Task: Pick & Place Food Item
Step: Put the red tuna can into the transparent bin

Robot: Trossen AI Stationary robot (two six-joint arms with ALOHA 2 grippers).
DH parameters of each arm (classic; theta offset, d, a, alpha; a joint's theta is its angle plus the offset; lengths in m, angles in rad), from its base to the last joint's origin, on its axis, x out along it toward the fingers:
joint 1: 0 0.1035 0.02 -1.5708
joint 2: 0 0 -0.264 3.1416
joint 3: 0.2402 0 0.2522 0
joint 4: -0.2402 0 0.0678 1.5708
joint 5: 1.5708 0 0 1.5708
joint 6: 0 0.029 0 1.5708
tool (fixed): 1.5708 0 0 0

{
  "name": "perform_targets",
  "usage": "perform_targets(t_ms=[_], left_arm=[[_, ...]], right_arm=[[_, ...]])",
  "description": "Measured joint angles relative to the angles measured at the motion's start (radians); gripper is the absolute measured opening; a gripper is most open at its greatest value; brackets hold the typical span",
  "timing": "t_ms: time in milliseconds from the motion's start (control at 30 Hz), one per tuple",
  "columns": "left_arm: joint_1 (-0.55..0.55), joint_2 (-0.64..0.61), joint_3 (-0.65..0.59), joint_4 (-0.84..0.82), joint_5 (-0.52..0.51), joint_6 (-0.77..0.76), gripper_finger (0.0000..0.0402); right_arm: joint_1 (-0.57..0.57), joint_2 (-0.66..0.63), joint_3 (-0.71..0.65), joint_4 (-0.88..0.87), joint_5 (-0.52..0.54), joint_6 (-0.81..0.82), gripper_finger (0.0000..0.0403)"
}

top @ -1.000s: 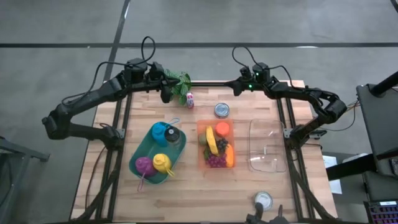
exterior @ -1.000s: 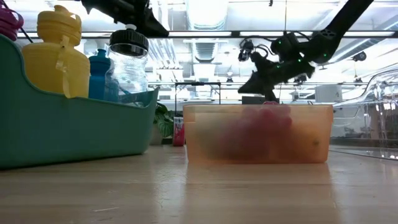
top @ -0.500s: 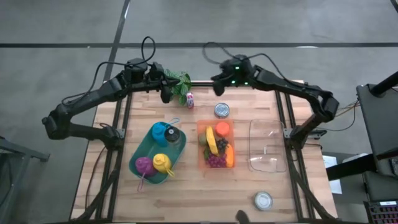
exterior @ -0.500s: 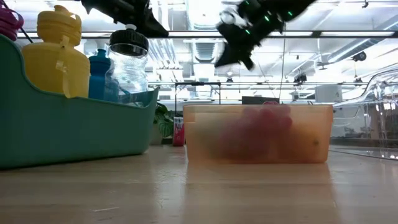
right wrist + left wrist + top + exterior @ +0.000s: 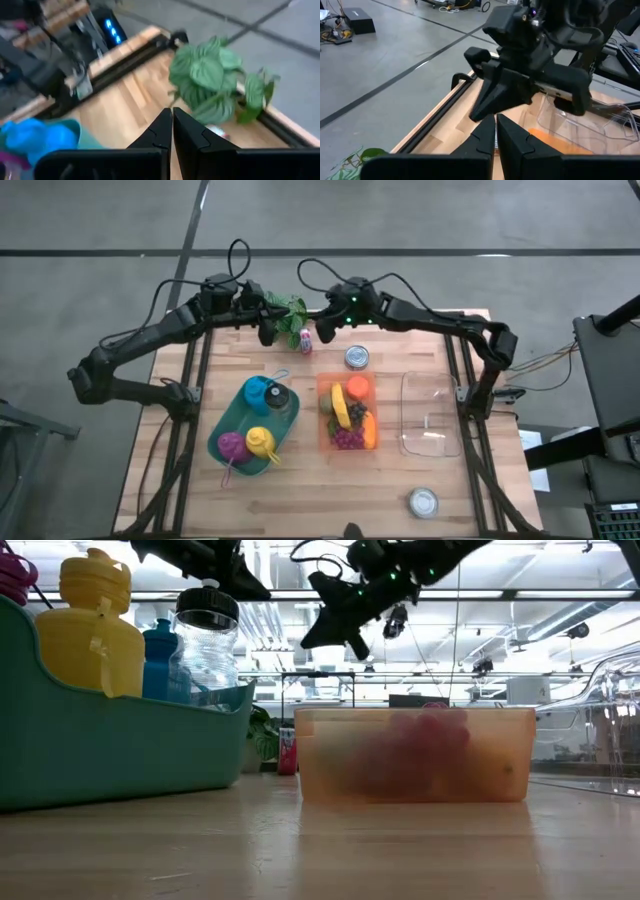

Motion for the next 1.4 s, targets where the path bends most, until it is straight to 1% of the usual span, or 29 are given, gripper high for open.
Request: perform_targets(t_ms=[67, 133, 200, 300, 367, 433, 533, 667, 767, 933, 1033, 1100, 1233, 1400], left_arm=[[0.0, 0.0, 0.0, -0.001, 0.0, 0.0, 0.0022], [0.0, 0.0, 0.0, -0.003, 0.0, 0.0, 0.0022], [0.0, 0.0, 0.0, -0.007, 0.0, 0.0, 0.0022], [0.0, 0.0, 0.0, -0.009, 0.0, 0.0, 0.0022], [0.0, 0.0, 0.0, -0.012, 0.0, 0.0, 0.0022], [0.0, 0.0, 0.0, -0.015, 0.0, 0.0, 0.0022], [0.0, 0.0, 0.0, -0.016, 0.0, 0.0, 0.0022], [0.0, 0.0, 0.0, -0.028, 0.0, 0.0, 0.0022], [0.0, 0.0, 0.0, -0.045, 0.0, 0.0, 0.0022], [0.0, 0.0, 0.0, -0.063, 0.0, 0.0, 0.0022], [0.0, 0.0, 0.0, -0.064, 0.0, 0.0, 0.0022], [0.0, 0.0, 0.0, -0.066, 0.0, 0.0, 0.0022], [0.0, 0.0, 0.0, -0.068, 0.0, 0.0, 0.0022], [0.0, 0.0, 0.0, -0.085, 0.0, 0.0, 0.0022]], right_arm=[[0.001, -0.002, -0.058, 0.115, 0.0, -0.008, 0.0013], [0.006, -0.004, -0.115, 0.185, 0.028, -0.017, 0.0013], [0.009, -0.004, -0.153, 0.238, 0.048, 0.033, 0.0013], [0.009, -0.006, -0.166, 0.246, 0.082, 0.123, 0.0015], [0.007, -0.002, -0.166, 0.219, 0.111, 0.172, 0.0029], [0.008, 0.009, -0.157, 0.184, 0.132, 0.188, 0.0055], [0.02, 0.021, -0.138, 0.168, 0.147, 0.193, 0.0108], [0.044, 0.065, -0.122, 0.154, 0.196, 0.223, 0.0176], [0.064, 0.104, -0.11, 0.142, 0.229, 0.225, 0.0213], [0.086, 0.149, -0.07, 0.158, 0.244, 0.225, 0.0243], [0.093, 0.192, -0.03, 0.113, 0.247, 0.248, 0.0257], [0.094, 0.216, 0.01, 0.052, 0.245, 0.273, 0.027], [0.097, 0.279, 0.103, -0.032, 0.225, 0.259, 0.0299], [0.095, 0.346, 0.254, -0.202, 0.247, 0.244, 0.0323]])
